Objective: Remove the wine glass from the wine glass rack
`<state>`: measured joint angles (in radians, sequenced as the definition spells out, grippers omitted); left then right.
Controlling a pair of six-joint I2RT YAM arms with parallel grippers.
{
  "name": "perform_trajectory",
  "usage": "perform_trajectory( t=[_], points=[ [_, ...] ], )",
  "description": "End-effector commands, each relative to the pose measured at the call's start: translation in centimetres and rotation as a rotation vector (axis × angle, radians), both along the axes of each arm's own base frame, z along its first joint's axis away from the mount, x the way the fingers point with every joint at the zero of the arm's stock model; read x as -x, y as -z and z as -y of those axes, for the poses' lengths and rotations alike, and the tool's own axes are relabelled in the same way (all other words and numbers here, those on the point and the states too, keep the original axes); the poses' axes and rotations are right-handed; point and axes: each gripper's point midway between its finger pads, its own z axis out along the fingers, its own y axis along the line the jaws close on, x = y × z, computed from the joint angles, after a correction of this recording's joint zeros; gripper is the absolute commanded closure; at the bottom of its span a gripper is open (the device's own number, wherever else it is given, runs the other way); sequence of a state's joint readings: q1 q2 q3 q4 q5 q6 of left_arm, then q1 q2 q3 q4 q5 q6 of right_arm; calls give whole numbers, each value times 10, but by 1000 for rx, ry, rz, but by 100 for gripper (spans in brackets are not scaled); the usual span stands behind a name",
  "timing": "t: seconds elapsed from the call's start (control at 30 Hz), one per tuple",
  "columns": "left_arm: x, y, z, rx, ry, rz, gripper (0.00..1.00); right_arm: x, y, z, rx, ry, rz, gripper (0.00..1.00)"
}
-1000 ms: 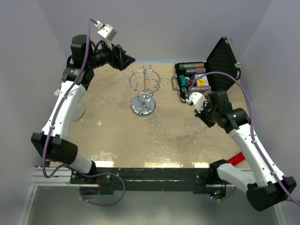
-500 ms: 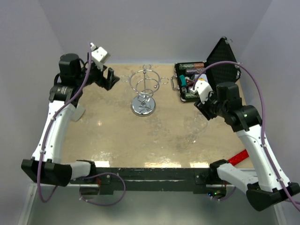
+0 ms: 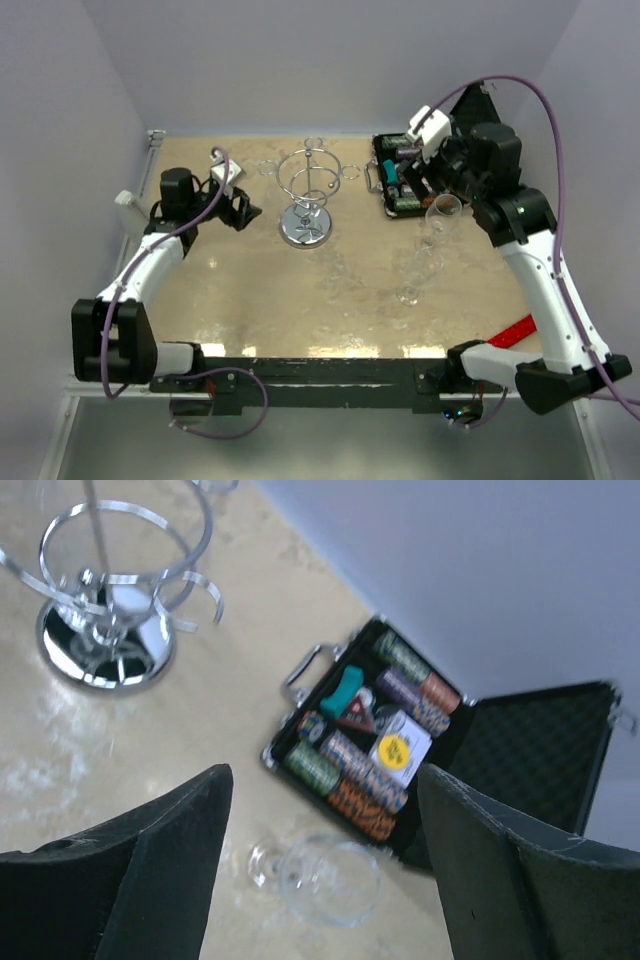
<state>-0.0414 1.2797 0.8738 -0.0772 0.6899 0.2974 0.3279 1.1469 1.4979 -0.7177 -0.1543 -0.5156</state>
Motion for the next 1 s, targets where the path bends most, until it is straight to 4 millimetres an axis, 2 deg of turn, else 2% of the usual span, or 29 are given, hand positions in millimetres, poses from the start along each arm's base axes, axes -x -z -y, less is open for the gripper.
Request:
perform_trajectory(
  t=[0.0,0.13,0.33,0.43,0.67,0.97],
  points=[
    [-36,-49,21,123,104,278,29,-37,-71,-16,-101,-12,201,21],
    [-42,-42,31,188,162,328,33,-65,-64,-14,-53,48,142,21],
    [-51,-31,37,278,210,334,42,-85,-67,-2,35,113,148,21],
    [-50,-36,37,336,204,370,47,-88,-62,1,46,132,146,21],
    [-69,-37,38,391,183,368,53,-87,-41,3,70,133,109,21],
    [-73,-39,62,420,264,351,61,-90,-37,3,70,142,105,21]
  ],
)
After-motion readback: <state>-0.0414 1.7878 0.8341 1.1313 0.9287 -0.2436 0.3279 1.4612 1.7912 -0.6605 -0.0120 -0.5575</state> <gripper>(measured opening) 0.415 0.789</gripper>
